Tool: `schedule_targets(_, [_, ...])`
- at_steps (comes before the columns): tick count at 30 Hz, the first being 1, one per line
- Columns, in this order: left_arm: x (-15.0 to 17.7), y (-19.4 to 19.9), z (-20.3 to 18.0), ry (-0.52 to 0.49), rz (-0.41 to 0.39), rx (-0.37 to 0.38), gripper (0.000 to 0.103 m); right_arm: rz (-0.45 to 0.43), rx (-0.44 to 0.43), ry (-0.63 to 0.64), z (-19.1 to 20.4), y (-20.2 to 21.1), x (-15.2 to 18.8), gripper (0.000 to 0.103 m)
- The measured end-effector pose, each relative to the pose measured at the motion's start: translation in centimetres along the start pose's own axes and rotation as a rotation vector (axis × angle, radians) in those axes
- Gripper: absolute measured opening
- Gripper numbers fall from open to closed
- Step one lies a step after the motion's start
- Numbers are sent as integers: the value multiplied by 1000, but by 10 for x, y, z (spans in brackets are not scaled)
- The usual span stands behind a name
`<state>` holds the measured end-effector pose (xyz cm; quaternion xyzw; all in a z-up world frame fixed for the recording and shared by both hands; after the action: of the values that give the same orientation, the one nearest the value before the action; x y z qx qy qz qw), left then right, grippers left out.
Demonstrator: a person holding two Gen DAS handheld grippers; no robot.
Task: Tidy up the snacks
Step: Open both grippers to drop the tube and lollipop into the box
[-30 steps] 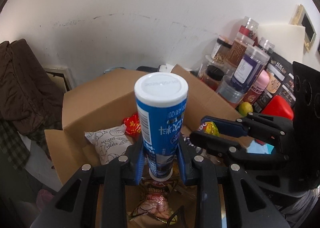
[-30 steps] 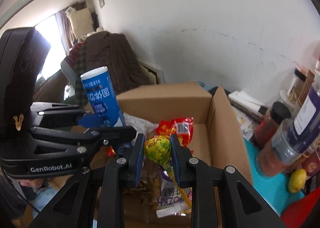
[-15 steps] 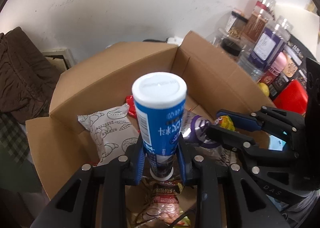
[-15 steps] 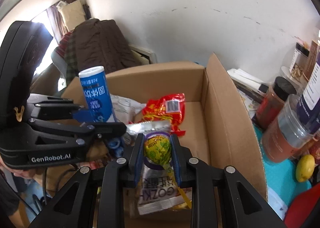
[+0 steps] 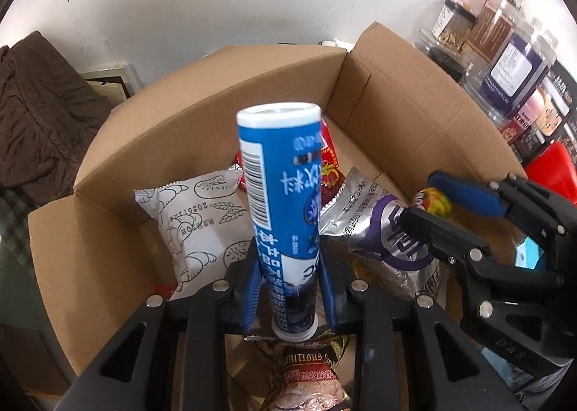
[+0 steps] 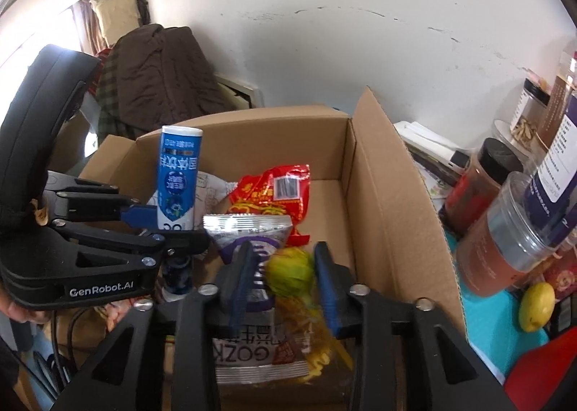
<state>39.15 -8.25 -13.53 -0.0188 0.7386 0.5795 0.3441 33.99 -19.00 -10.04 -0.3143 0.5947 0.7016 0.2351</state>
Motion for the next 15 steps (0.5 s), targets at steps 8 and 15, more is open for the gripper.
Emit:
schedule_targets(8, [5,12,-6,-26,-16,-62,53,-20,30,29,3,10,-2,53])
schedule_targets(15, [8,32,-5,-14,-50,-83,65,-49,62,36,2,30,-9,58])
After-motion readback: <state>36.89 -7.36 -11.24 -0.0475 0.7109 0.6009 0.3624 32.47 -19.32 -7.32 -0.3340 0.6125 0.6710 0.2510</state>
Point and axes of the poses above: each gripper's, at about its wrist camera, not at the fingertips, and y roughly against the way its jaws point, z to its left, x to its underside, the point moved 4 cm from there along -y, roughly the way its jaws point, and after that the axes turned 6 degrees about -z, right-handed, at the moved point
